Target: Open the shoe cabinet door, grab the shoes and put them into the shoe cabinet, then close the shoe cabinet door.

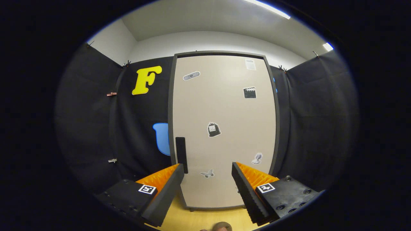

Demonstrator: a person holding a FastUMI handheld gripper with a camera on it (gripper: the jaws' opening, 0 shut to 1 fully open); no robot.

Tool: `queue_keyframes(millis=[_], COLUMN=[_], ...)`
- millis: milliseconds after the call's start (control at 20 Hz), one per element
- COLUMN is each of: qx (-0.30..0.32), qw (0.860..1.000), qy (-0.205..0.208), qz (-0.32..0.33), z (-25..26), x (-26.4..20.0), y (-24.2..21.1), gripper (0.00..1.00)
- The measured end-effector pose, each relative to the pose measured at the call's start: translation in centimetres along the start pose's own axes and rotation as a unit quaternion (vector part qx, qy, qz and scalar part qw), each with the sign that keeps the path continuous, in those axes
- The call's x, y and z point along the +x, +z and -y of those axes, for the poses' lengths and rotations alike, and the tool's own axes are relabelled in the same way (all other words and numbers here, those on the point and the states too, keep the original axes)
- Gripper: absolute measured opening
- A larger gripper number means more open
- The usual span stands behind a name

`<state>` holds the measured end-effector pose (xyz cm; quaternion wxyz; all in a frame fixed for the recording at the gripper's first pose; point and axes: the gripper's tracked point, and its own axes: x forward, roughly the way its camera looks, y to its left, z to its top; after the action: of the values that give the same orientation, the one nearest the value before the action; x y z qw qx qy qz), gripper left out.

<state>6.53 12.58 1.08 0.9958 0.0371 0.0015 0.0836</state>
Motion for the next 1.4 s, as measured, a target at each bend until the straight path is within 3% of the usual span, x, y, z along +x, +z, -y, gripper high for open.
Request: queue_keyframes(millis=[700,850,1000,1050,1100,1150,1200,1400], qx=[-0.003,0.001,0.013,0.017,0.011,0.002,-0.002,-0.004], qw=[1.0,1.0,0.999,0.999,0.999,1.0,1.0,1.0], qy=[0.012,0.007,0.005,0.002,-0.003,-0.009,-0.013,0.0], qz=[-0.019,-0.027,-0.037,-0.039,-0.032,-0.03,-0.026,-0.026], z=[-5.8,-5.8,-5.9,-6.1,-6.1,-5.9,-5.8,-6.0], x=[13.0,14.9,16.2,16.5,16.2,16.2,16.3,15.8], y=[-4.8,-5.9,-6.8,-7.1,-6.8,-7.0,-6.9,-6.9], gripper=[0.96,0.82,0.77,0.47,0.42,0.43,0.35,0.28])
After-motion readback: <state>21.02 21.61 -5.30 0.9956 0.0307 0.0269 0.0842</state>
